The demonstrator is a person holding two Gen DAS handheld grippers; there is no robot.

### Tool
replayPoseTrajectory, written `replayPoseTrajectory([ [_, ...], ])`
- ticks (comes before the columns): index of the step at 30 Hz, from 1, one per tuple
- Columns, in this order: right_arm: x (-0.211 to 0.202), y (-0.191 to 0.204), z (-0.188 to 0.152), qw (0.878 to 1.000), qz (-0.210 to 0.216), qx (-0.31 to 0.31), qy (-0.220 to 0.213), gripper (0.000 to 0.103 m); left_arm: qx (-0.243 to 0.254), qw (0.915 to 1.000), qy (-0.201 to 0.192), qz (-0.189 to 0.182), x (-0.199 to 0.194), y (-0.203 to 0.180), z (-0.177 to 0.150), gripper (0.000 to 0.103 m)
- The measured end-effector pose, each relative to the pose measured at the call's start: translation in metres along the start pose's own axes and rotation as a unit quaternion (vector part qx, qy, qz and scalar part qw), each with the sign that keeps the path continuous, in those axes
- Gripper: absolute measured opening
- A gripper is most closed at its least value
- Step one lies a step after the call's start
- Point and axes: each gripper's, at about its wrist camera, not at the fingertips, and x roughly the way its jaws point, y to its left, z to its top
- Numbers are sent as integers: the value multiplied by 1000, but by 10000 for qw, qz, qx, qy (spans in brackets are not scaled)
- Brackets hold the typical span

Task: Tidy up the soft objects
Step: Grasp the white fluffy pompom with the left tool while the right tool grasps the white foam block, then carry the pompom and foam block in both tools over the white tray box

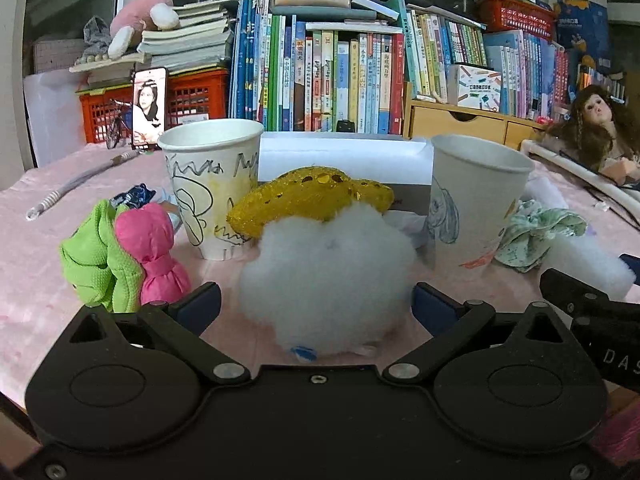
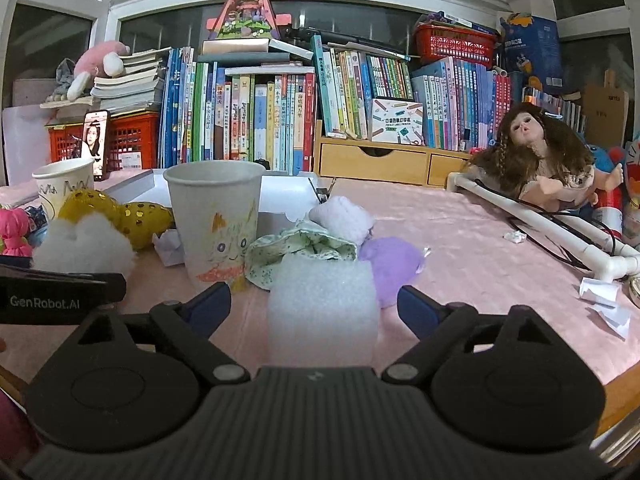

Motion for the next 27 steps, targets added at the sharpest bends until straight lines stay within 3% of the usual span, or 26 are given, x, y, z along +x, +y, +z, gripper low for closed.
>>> replayPoseTrajectory([
  [3, 1, 0, -2, 10000, -12, 7, 22, 93, 53, 10000, 34, 27, 2, -1, -1, 97],
  [12, 4, 0, -2, 10000, -30, -16, 65, 84, -3, 9997, 145, -174, 3, 1, -2, 75],
  [16, 5, 0, -2, 9999, -29, -20, 107, 75, 68, 9997, 129, -181, 1, 0, -3, 72],
  [19, 4, 0, -3, 9999, -70, -26, 116, 60, 63, 9997, 137, -216, -2, 1, -2, 71],
  [27, -8, 1, 2, 9999, -57, -113, -30, 58, 76, 9990, 151, -421, -17, 4, -1, 70],
])
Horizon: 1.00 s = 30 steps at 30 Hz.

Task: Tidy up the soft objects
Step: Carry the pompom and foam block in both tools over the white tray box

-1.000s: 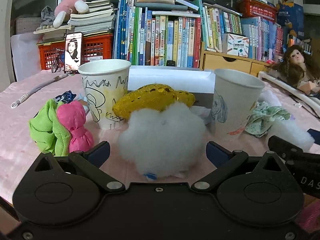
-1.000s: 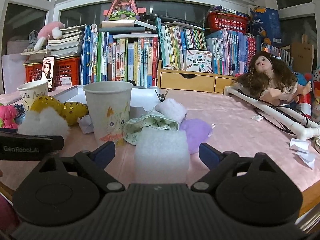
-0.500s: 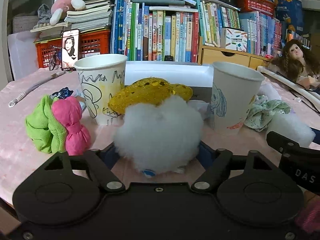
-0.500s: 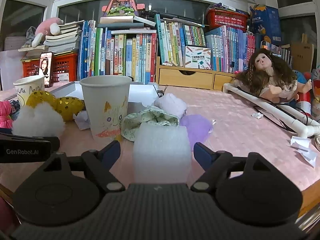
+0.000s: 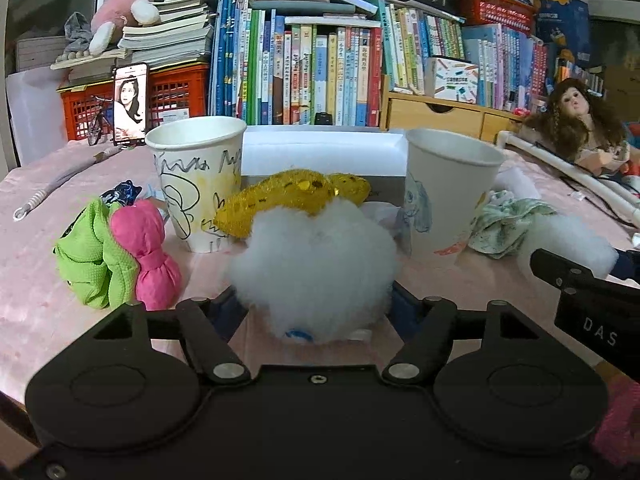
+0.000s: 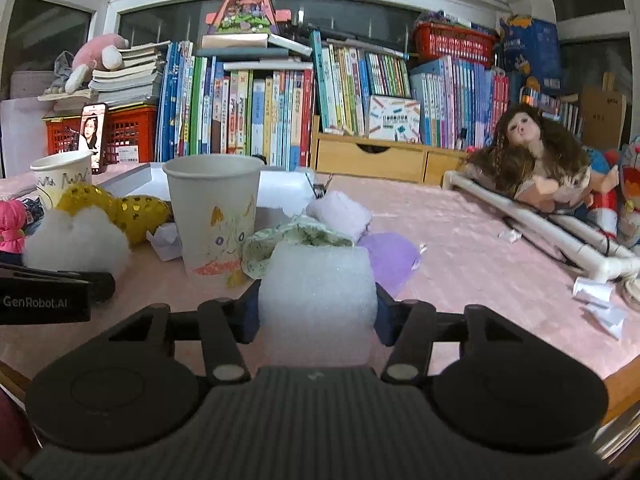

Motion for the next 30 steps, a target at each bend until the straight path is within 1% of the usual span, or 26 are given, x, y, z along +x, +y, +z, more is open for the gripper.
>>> replayPoseTrajectory([
  [5, -11, -2, 8, 9999, 98, 47, -129, 58, -6, 9997, -82, -214, -15, 0, 5, 67],
  [11, -20, -5, 22, 9992, 217, 133, -308, 58, -14, 9990, -223, -387, -29, -1, 14, 62],
  [18, -20, -7, 26, 9988, 270, 210, -339, 58, -39, 9988, -243, -429, -35, 0, 19, 60],
  [21, -20, -8, 28, 9988, 293, 219, -336, 58, -39, 9982, -320, -498, -41, 2, 23, 60],
  [25, -18, -14, 35, 9981, 371, 347, -346, 58, 23, 9973, -492, -548, -49, 2, 34, 60],
  [30, -12, -21, 48, 9969, 483, 517, -338, 58, 46, 9963, -601, -620, -49, 5, 59, 60],
])
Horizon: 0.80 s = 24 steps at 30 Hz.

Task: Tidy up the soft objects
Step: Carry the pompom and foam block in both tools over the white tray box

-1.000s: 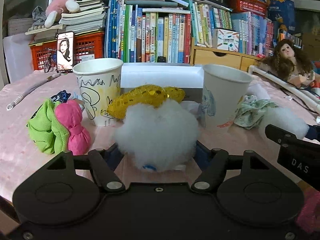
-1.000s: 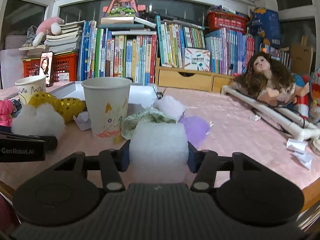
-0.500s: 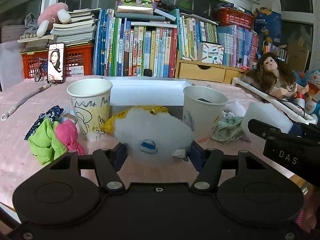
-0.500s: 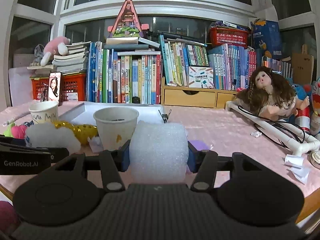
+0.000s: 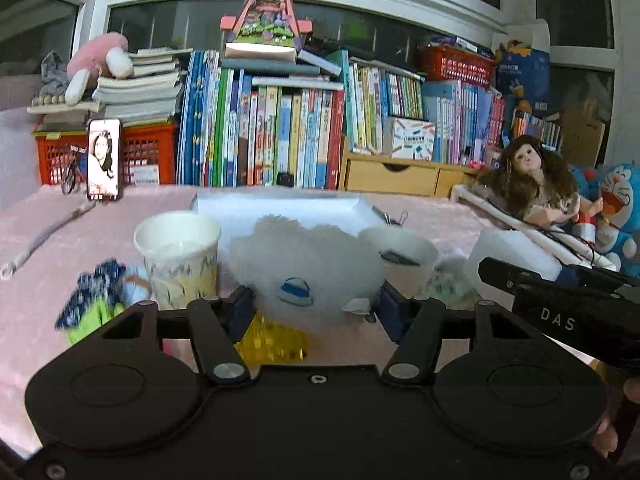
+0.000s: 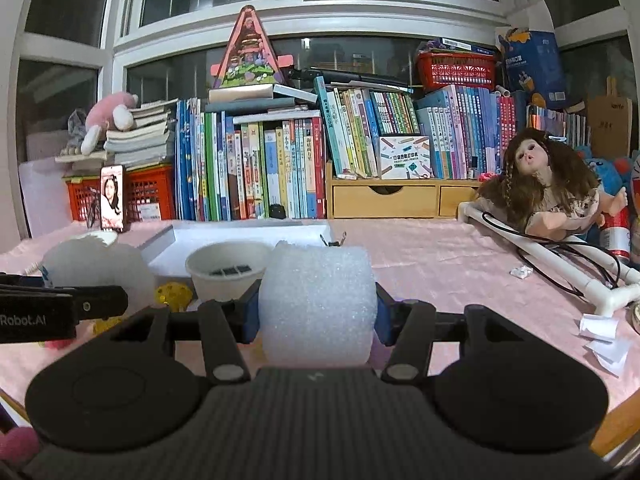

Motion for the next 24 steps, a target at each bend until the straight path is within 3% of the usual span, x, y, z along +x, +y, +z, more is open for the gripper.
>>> replayPoseTrajectory([
  [6, 18, -9, 24, 9995, 237, 147, 127, 58, -17, 9998, -20, -181, 16, 8, 38, 60],
  [12, 39, -13, 50, 9992, 374, 34, 128, 58, 26, 10000, -2, -39, 47, 13, 68, 60],
  [19, 77, -15, 84, 9972, 662, -158, 305, 58, -183, 9988, 439, -72, 99, 27, 99, 60],
  [24, 118, -17, 100, 9918, 955, -167, 831, 58, -242, 9964, 812, -47, 138, 35, 114, 60],
])
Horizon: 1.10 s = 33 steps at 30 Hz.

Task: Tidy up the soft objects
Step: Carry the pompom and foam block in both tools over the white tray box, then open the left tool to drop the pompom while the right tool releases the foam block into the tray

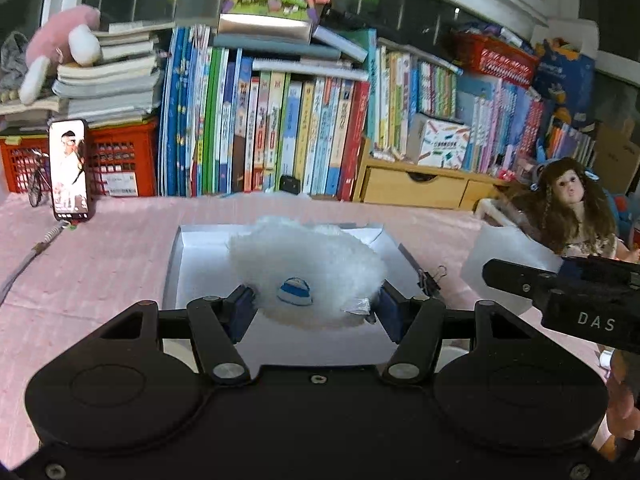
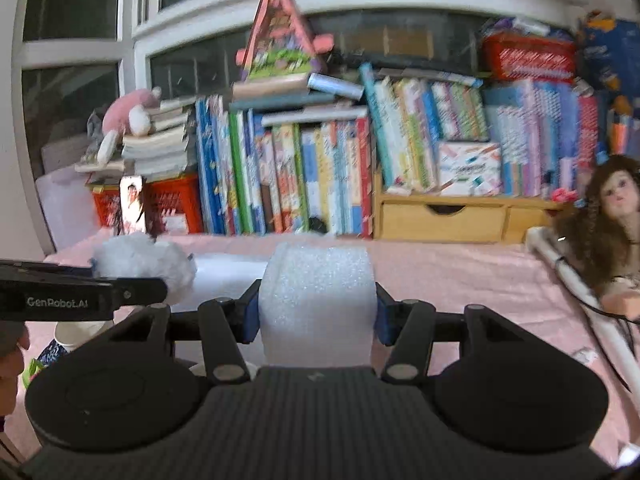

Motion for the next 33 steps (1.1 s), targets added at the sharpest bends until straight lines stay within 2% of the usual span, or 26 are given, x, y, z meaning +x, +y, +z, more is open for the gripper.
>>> replayPoseTrajectory([
  [6, 47, -12, 10, 9984, 120, 160, 526, 58, -109, 9984, 545, 78, 47, 6, 12, 60],
  [13, 92, -15, 8, 9930, 296, 229, 1117, 58, -343, 9911, 1268, 218, 103, 11, 8, 60],
  [17, 108, -17, 3, 9885, 392, 290, 1430, 58, -474, 9864, 1561, 201, 118, 14, 3, 60],
  [25, 126, -15, -12, 9811, 367, 137, 1897, 58, -531, 9812, 1843, 208, 132, 13, -2, 61],
  [33, 133, -17, -16, 9793, 308, 121, 1997, 59, -526, 9800, 1910, 206, 137, 9, -4, 60],
])
